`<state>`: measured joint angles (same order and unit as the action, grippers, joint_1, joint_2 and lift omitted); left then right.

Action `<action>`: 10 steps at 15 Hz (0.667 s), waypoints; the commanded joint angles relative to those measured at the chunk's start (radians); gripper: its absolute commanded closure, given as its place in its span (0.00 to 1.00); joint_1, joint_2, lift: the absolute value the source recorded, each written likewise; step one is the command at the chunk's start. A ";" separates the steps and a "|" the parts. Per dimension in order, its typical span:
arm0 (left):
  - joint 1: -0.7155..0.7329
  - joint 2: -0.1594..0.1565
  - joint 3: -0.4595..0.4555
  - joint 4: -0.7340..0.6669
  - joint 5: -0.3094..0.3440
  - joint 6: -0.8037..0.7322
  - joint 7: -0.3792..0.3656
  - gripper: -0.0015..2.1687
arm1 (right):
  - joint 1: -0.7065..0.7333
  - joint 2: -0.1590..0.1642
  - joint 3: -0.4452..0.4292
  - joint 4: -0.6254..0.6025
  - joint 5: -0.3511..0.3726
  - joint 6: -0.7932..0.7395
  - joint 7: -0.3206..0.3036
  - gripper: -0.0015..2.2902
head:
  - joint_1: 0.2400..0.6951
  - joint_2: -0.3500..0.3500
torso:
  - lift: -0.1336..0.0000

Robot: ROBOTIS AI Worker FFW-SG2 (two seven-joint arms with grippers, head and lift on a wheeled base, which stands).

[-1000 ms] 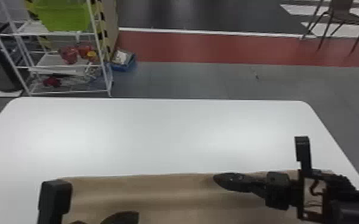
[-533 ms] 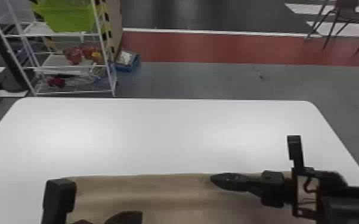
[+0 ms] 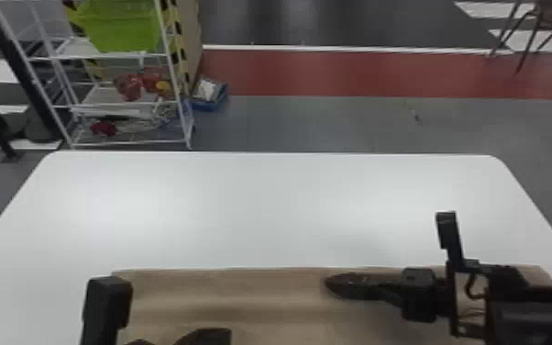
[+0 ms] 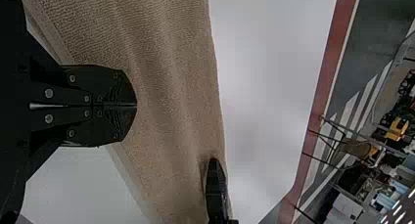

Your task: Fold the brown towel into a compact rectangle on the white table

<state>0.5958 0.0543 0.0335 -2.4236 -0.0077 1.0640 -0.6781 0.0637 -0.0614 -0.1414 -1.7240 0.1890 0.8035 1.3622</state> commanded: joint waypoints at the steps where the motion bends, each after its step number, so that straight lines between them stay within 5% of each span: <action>1: 0.001 0.001 -0.001 0.000 0.000 0.000 0.000 0.69 | -0.012 0.003 0.008 0.020 0.013 -0.003 0.005 0.66 | 1.00 0.49 | 0.09; 10: 0.016 0.004 0.003 -0.005 0.000 0.000 0.000 0.69 | -0.032 0.028 0.002 0.055 0.026 -0.007 -0.126 0.66 | 1.00 0.49 | 0.09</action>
<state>0.6095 0.0571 0.0350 -2.4277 -0.0077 1.0639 -0.6780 0.0319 -0.0366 -0.1370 -1.6683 0.2145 0.7947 1.2485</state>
